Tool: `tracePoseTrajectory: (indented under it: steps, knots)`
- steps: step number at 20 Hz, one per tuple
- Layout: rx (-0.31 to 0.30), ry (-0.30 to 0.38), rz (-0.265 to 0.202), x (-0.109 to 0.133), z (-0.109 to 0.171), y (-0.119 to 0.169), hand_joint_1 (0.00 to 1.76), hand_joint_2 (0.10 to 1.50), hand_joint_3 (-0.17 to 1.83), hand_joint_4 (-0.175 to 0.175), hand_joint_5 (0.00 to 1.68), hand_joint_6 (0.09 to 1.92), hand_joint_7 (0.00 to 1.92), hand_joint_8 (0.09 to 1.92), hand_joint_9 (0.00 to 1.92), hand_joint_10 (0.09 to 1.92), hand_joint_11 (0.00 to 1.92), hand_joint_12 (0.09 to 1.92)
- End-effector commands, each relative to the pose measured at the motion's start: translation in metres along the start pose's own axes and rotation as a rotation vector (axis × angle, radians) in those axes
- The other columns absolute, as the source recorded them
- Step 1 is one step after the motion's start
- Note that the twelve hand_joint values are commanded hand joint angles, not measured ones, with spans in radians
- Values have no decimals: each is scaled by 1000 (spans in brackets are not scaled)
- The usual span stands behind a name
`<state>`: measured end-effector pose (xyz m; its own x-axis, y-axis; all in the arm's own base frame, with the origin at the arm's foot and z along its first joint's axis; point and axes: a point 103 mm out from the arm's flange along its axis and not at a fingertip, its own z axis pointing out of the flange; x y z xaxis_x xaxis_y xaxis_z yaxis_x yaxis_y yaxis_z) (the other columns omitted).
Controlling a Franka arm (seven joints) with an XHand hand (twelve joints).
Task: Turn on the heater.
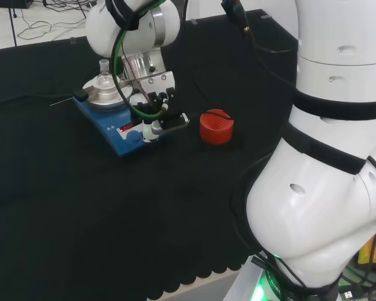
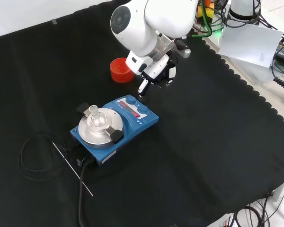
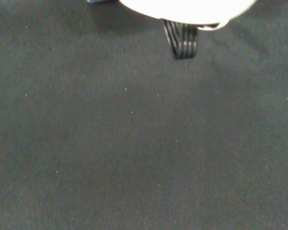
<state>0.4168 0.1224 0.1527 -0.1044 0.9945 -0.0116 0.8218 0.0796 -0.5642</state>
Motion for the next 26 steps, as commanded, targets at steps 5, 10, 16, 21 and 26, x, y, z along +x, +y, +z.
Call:
tracePoseTrajectory:
  steps: [5,10,16,21,26]
  knots:
    - [44,-19,-25,4,8,10,1469,650,1074,-49,284,712,1628,1745,1701,1746,1279,1418]
    - [50,-20,-29,5,10,14,1468,647,1081,-46,282,703,1630,1741,1702,1747,1279,1418]
    - [59,-18,-29,1,12,19,1468,645,1085,-45,286,696,1630,1737,1701,1748,1279,1419]
    - [57,-18,-32,0,13,21,1467,645,1087,-44,289,694,1631,1737,1700,1746,1279,1419]
    - [44,-16,-30,0,13,23,1467,644,1089,-44,291,690,1630,1736,1701,1744,1279,1419]
